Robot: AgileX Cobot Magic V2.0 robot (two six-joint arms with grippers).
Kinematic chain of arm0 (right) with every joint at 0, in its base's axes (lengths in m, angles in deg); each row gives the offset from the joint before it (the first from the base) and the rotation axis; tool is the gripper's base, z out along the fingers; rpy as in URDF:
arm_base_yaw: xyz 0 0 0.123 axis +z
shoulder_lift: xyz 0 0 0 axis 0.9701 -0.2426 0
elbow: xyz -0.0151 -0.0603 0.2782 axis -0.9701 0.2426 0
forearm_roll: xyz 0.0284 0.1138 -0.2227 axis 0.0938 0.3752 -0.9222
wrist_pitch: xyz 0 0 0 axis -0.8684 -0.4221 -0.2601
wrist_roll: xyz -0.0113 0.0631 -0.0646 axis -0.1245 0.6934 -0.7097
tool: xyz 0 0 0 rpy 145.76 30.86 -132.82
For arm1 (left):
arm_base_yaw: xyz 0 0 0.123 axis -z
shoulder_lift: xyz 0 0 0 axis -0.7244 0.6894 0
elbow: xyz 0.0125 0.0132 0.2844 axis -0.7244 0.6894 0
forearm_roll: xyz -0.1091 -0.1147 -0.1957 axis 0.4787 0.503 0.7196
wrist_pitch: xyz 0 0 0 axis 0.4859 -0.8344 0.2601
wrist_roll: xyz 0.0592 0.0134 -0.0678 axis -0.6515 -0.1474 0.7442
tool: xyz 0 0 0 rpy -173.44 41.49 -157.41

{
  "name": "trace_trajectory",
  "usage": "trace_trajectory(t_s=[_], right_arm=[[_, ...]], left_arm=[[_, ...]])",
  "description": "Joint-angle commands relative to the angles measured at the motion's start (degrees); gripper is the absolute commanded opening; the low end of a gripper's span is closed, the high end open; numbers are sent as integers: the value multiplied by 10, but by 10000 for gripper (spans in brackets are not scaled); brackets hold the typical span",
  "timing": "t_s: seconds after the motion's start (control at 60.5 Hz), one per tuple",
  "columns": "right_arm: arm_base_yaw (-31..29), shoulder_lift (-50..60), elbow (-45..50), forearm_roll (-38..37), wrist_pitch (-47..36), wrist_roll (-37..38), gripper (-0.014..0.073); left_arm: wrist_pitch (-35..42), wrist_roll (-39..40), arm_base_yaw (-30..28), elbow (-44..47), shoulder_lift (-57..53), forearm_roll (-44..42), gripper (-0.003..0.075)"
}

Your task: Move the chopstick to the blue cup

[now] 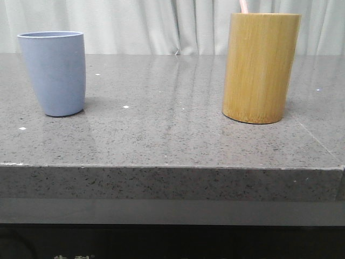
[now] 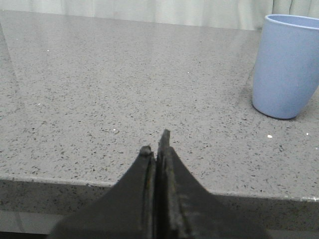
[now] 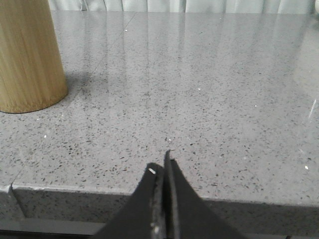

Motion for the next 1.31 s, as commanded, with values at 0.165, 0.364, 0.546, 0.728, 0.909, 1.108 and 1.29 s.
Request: trace_trajectory(t_s=[0.165, 0.364, 0.546, 0.728, 0.909, 1.108, 1.29], right_arm=[[-2, 12, -3, 0, -44, -3, -88], [-2, 12, -3, 0, -44, -3, -88], [-2, 12, -3, 0, -44, -3, -88], [-2, 12, -3, -1, -46, -3, -88], [-2, 12, -3, -1, -50, -3, -88], [-2, 12, -3, -1, -51, -3, -88], [-2, 12, -3, 0, -55, -3, -88]], left_arm=[[47, 5, 3, 5, -13, 1, -19], [47, 5, 3, 5, -13, 1, -19], [47, 5, 3, 5, -13, 1, -19], [47, 5, 3, 5, -13, 1, -19], [47, 5, 3, 5, -13, 1, -19], [47, 5, 3, 5, -13, 1, -19], [47, 5, 3, 5, -13, 1, -19]])
